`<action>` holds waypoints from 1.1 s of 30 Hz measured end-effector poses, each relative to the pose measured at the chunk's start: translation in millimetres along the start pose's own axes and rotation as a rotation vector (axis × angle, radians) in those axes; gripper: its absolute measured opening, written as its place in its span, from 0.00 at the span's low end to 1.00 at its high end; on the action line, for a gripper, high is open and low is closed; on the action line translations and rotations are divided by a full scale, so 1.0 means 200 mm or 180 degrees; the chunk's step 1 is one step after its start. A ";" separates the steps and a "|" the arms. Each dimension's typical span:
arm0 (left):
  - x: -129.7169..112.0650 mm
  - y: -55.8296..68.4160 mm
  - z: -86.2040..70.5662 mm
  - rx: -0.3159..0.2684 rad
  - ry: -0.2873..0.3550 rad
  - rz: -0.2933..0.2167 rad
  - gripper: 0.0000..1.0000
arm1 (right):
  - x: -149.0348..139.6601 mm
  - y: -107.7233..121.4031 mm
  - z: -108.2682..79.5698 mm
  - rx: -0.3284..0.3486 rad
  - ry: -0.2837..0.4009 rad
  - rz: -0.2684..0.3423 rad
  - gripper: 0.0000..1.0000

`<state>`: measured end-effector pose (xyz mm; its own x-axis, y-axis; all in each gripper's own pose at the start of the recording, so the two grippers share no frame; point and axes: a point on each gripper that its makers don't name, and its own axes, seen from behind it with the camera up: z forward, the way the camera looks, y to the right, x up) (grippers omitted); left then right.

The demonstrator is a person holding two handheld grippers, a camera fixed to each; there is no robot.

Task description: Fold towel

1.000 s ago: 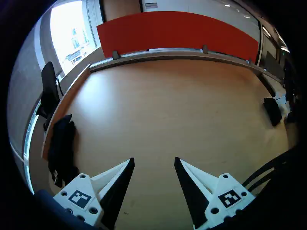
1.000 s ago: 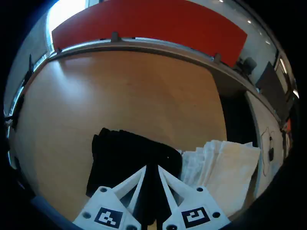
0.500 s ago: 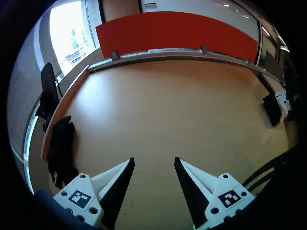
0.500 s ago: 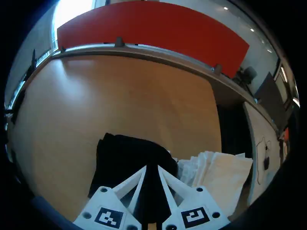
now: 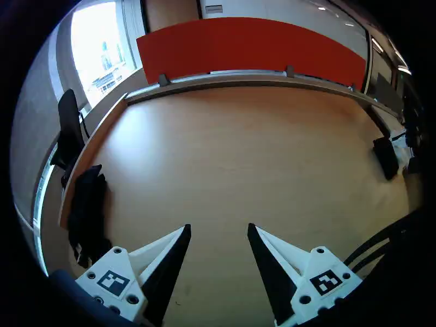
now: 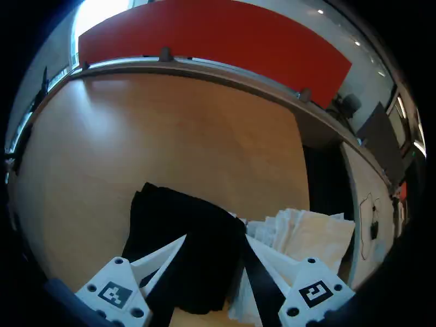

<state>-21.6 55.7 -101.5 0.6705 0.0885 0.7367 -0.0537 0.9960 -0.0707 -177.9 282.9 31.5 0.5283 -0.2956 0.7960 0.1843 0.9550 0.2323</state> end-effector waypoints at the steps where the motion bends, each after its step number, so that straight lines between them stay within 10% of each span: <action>1: 0.00 0.00 0.00 -0.0002 0.0003 0.0002 0.76 | 0.00 0.00 0.00 0.0003 0.0005 0.0002 0.67; 10: 0.01 0.01 -0.01 -0.0007 0.0018 -0.0002 0.76 | 0.02 -0.01 -0.02 0.0018 0.0045 0.0012 0.68; 15: 0.00 0.01 -0.01 -0.0011 0.0020 -0.0009 0.76 | 0.04 -0.03 -0.02 0.0044 0.0075 0.0066 1.00; 33: -0.01 -0.01 -0.03 0.0019 0.0003 0.0015 0.76 | 0.04 -0.10 0.03 0.0137 0.0101 0.0130 1.00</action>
<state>-19.3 53.1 -107.0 0.6709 0.0932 0.7357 -0.0613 0.9956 -0.0703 -183.2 262.3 36.2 0.5607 -0.2563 0.7874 0.1265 0.9662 0.2244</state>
